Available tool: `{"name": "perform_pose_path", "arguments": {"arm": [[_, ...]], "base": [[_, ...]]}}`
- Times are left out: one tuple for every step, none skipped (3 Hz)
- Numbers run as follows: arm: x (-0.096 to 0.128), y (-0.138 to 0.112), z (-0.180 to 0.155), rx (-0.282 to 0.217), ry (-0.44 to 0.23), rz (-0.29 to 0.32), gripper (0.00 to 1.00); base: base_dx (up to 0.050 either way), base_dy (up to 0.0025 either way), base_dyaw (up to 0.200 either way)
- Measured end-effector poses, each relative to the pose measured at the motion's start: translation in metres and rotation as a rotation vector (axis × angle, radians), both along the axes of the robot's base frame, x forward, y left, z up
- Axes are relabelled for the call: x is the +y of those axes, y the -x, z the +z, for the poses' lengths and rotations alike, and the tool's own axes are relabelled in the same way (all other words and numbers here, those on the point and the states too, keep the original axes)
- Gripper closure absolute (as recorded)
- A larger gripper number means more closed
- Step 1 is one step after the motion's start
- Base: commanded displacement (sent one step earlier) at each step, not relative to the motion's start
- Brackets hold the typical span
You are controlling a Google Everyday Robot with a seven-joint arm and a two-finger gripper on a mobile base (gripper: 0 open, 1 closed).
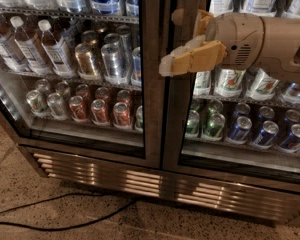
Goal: Open right fridge door
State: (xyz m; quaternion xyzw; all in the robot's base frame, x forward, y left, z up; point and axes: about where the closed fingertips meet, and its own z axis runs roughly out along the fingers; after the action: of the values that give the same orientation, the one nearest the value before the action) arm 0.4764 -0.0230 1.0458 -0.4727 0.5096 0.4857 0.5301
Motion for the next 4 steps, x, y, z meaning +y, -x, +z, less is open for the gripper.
{"name": "perform_pose_path", "arguments": {"arm": [[0.0000,0.0000,0.0000,0.000,0.000,0.000,0.00],[0.0001,0.0000,0.0000,0.000,0.000,0.000,0.19],[0.0001,0.0000,0.0000,0.000,0.000,0.000,0.43],[0.0001,0.0001,0.0001,0.000,0.000,0.000,0.66]], "base": [[0.000,0.00000,0.000],[0.000,0.00000,0.000],[0.000,0.00000,0.000],[0.000,0.00000,0.000]]}}
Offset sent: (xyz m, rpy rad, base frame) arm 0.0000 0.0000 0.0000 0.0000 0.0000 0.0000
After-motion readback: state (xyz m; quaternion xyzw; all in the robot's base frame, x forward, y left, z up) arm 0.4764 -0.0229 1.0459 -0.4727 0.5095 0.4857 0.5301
